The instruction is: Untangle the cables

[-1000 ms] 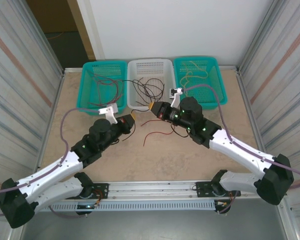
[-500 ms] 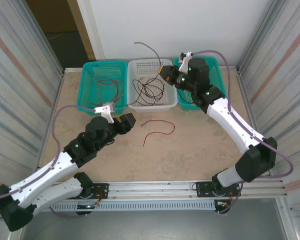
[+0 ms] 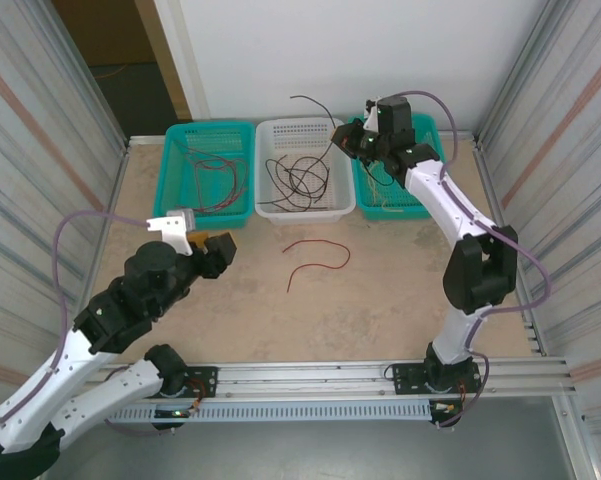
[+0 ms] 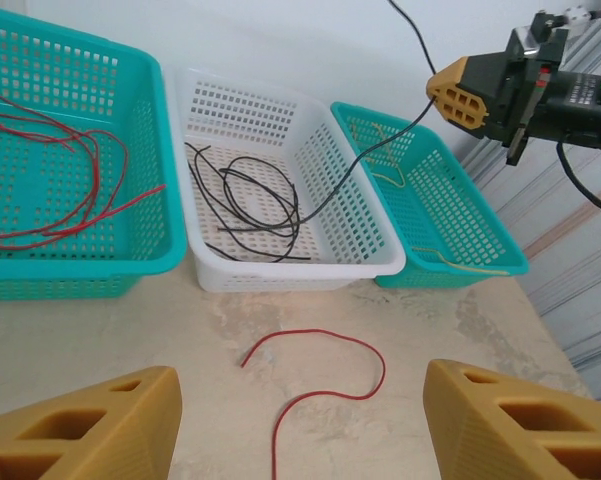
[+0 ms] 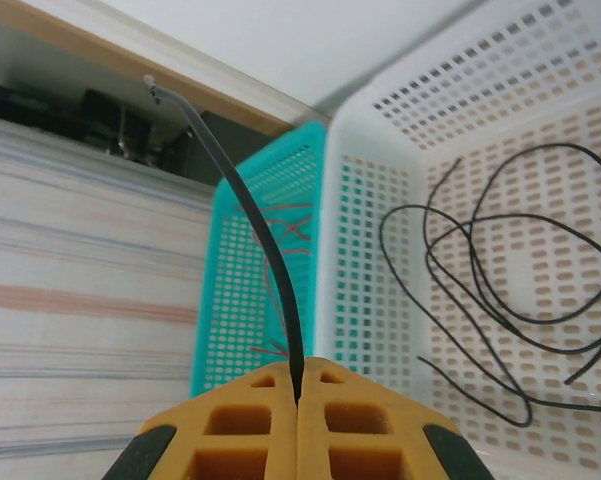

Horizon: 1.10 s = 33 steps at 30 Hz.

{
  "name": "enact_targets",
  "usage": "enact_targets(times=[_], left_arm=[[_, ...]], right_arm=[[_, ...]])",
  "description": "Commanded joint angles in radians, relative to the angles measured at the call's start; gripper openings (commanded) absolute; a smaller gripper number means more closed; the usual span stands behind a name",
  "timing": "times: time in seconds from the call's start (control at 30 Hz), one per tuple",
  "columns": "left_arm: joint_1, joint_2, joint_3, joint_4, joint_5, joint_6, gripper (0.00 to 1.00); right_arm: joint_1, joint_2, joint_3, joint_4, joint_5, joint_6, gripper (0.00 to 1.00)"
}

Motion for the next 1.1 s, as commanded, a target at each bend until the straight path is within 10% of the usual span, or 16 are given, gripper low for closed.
enact_targets(times=[0.0, 0.23, 0.7, 1.07], left_arm=[[0.007, 0.015, 0.019, -0.023, -0.014, 0.018, 0.66], [0.027, 0.104, 0.054, -0.071, 0.008, -0.002, 0.69], [0.184, 0.246, 0.073, -0.078, 0.230, -0.068, 0.70], [0.186, 0.254, 0.053, -0.078, 0.278, -0.092, 0.68]], right_arm=[[-0.018, 0.069, 0.101, -0.067, -0.080, -0.030, 0.19], [-0.019, 0.079, 0.133, -0.209, -0.052, -0.119, 0.57], [0.297, -0.428, -0.558, -0.262, 0.401, -0.288, 0.56], [0.359, -0.358, -0.779, -0.132, 0.556, -0.072, 0.60]])
